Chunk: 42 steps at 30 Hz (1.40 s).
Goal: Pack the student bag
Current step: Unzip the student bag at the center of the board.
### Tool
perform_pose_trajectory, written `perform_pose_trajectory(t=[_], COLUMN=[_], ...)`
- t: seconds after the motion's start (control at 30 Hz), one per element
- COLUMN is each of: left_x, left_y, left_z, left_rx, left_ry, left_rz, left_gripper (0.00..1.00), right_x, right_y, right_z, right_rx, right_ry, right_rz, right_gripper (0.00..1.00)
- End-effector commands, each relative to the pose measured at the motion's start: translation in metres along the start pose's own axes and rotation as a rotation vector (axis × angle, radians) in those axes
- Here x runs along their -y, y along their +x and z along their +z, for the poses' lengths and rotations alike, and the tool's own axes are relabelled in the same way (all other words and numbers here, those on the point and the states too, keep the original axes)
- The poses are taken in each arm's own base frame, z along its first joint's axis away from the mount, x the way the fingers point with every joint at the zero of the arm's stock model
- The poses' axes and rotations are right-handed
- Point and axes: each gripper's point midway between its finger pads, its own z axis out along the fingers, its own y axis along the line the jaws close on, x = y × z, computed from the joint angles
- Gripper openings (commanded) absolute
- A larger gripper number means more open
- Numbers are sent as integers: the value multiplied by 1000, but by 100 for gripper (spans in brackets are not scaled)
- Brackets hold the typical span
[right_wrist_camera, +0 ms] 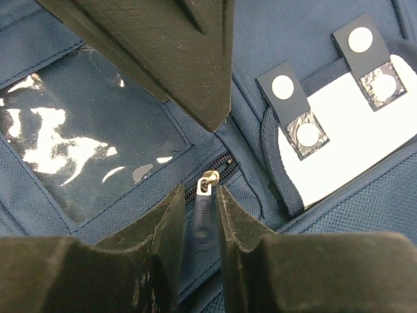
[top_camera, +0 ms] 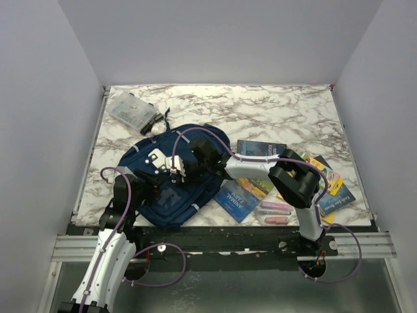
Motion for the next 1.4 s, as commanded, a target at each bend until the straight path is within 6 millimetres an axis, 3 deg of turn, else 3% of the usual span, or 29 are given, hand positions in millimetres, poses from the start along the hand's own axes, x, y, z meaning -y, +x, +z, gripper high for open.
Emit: perform_pose_trajectory(t=[0.0,0.27,0.47,0.57,0.67,0.9,1.17,1.27,1.33,1.37], left_x=[-24,-32,-44,-49,-51,-49,-46,-34,-22,-12], left_y=[1,-6,-7,-5,-11,-20,-19,-18,-18,-13], left_z=[0,3,7,8,8,7,5,1,-3,-6], left_rx=[5,50,78,85,125,176,165,139,120,84], left_ry=[-109,-142,-165,-165,-161,-145,-145,-122,-91,-58], left_rz=[-15,-39,-98,-128,-132,-165,-147,-101,-58,-33], left_gripper=[66,66,66,66,66,66,66,68,71,73], right_x=[-5,-15,-42,-65,-82,-108,-116,-99,-81,-73], right_y=[35,54,45,46,45,43,18,10,-6,-9], right_z=[3,-3,-11,-25,-37,-61,-69,-69,-77,-83], right_rx=[-121,-236,-361,-477,-491,-588,-465,-392,-311,-284], right_ry=[-24,-27,-40,-47,-23,-44,-38,56,146,198], right_rz=[48,218,725,960,1072,1192,1285,1282,1256,1248], right_gripper=[21,1,1,1,1,1,1,15,33,36])
